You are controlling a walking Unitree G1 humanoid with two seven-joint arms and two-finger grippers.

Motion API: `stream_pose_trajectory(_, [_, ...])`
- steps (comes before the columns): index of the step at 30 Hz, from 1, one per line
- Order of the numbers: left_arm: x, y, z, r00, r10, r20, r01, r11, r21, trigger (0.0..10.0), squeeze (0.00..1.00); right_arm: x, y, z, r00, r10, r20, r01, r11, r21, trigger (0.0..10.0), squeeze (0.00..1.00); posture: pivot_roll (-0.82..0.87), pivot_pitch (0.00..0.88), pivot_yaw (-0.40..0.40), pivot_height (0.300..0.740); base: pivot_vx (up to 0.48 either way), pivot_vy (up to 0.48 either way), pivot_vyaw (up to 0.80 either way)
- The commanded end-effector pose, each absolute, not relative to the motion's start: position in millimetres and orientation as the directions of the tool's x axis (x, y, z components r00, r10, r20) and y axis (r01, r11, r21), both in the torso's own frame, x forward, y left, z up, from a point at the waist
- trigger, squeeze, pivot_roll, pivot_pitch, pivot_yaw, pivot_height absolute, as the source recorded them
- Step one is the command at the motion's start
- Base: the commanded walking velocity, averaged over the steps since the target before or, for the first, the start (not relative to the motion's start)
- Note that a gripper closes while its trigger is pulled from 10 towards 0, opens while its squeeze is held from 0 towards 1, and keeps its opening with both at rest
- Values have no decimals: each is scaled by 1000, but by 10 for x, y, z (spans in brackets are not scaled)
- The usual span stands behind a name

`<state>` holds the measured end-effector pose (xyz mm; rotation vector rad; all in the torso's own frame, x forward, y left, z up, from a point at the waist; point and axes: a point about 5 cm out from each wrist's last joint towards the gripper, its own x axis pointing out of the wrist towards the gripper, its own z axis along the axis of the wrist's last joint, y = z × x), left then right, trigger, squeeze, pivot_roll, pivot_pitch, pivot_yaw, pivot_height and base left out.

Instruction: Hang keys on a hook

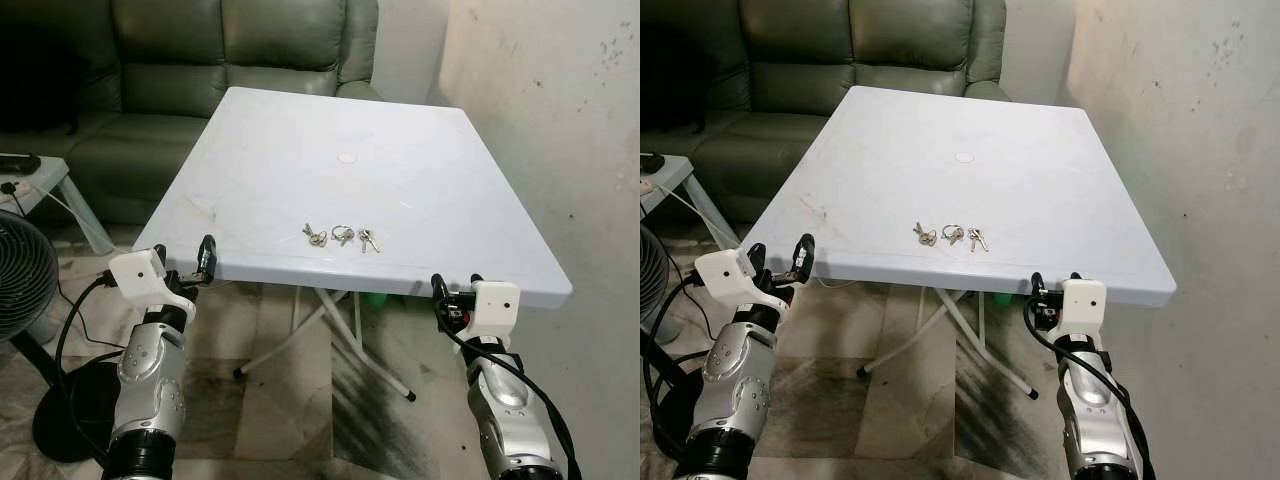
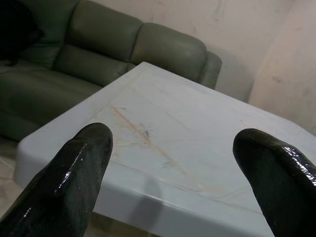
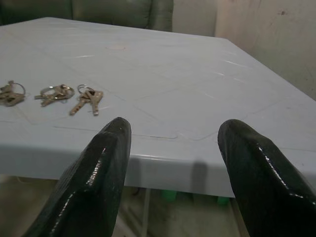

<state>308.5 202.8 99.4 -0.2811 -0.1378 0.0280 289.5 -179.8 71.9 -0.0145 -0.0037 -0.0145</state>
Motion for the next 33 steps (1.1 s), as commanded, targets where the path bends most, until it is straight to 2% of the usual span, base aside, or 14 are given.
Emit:
stream_pose_trajectory(1, [3105, 2011, 1003, 991, 34, 130, 3, 962, -272, 10000, 0, 2917, -1818, 775, 1000, -22, 22, 23, 999, -23, 10000, 0, -35, 0, -12, 740, 0, 371, 0])
stream_pose_trajectory(23, [3111, 1991, 963, 993, 39, 112, -5, 958, -286, 10000, 0, 2913, -1798, 760, 1000, 0, 15, 0, 1000, -31, 10000, 0, -33, 0, -22, 740, 0, 470, 0])
stream_pose_trajectory(28, [3119, 1987, 927, 996, 50, 70, -31, 966, -255, 10000, 0, 2909, -1798, 760, 1000, 2, 15, -2, 999, -32, 10000, 0, -32, 0, -21, 740, 0, 0, 0])
stream_pose_trajectory(33, [3120, 1960, 881, 999, 32, 23, -29, 990, -137, 10000, 0, 2906, -1788, 764, 1000, 13, 18, -13, 1000, -29, 10000, 0, -30, 0, -21, 740, 0, 0, 0])
